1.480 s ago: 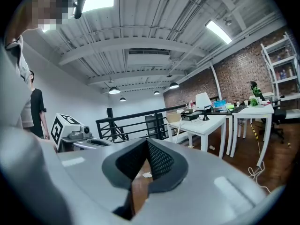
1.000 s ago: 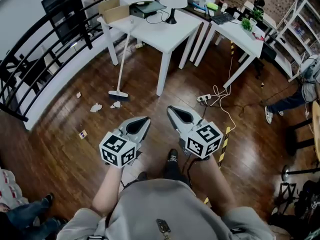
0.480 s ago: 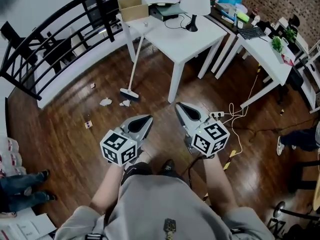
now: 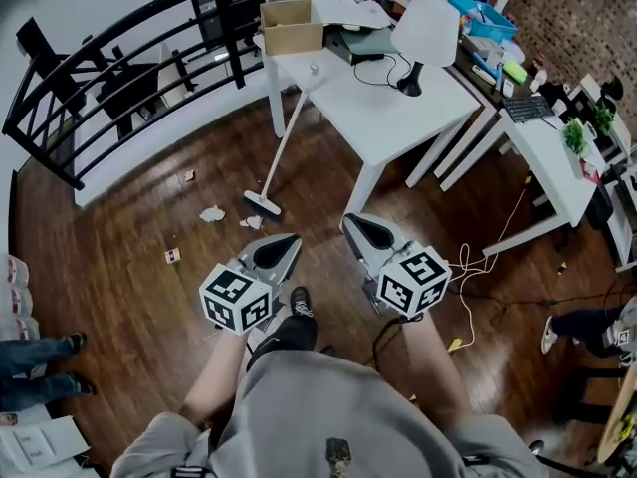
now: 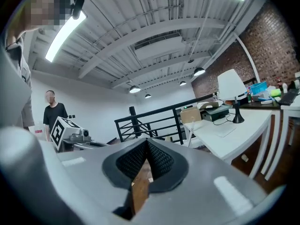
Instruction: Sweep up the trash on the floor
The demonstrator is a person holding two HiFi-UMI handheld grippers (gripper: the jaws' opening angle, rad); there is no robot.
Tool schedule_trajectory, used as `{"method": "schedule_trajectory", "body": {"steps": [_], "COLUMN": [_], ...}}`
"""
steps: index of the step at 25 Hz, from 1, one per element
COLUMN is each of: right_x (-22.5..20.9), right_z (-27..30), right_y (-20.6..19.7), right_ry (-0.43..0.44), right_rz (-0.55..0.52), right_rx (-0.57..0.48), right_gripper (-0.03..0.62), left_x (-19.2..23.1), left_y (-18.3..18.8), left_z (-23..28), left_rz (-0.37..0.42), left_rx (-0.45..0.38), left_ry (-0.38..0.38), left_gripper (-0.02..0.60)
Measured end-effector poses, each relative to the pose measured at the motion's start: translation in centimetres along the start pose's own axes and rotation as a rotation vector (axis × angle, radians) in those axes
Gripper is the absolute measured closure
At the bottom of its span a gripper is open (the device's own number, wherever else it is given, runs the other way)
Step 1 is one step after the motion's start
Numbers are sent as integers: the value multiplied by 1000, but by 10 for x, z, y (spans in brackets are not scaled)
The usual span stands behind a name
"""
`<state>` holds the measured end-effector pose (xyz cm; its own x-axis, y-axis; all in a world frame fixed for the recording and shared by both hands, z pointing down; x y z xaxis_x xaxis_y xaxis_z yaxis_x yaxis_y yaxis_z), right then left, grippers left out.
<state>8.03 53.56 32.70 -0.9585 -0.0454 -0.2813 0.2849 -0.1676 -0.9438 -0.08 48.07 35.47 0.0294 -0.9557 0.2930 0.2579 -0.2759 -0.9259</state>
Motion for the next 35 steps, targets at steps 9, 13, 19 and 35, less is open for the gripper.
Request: {"method": "schedule_trajectory", "body": {"steps": [9, 13, 19, 35], "right_x": [-77, -109, -168, -332], "right_z": [118, 157, 217, 370], "right_y": [43, 57, 82, 60], "right_ry": [-41, -50, 14, 118], "right_rz": [-43, -38, -65, -55], "right_rx": [92, 100, 127, 377], "right_gripper": [594, 594, 594, 468], "left_x": [119, 155, 195, 271], "left_y": [44, 56, 80, 106], "left_z": [65, 84, 127, 221], "left_rz": [-37, -58, -99, -133], "left_rx": [-35, -47, -93, -98], "left_ry": [50, 85, 178, 439], "left_gripper": [577, 577, 577, 577]}}
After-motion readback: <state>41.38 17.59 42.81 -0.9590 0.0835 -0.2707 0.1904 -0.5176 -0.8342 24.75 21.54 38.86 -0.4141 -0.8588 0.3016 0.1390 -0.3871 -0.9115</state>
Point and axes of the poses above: the fingertips, and each gripper's own axes: z forward along the fingers, x to its left, y out of its top, the point moved 1 cm from there along -z, backward along the fingers, and after that the axes turned 1 degree about z, right-handed, at the moved point
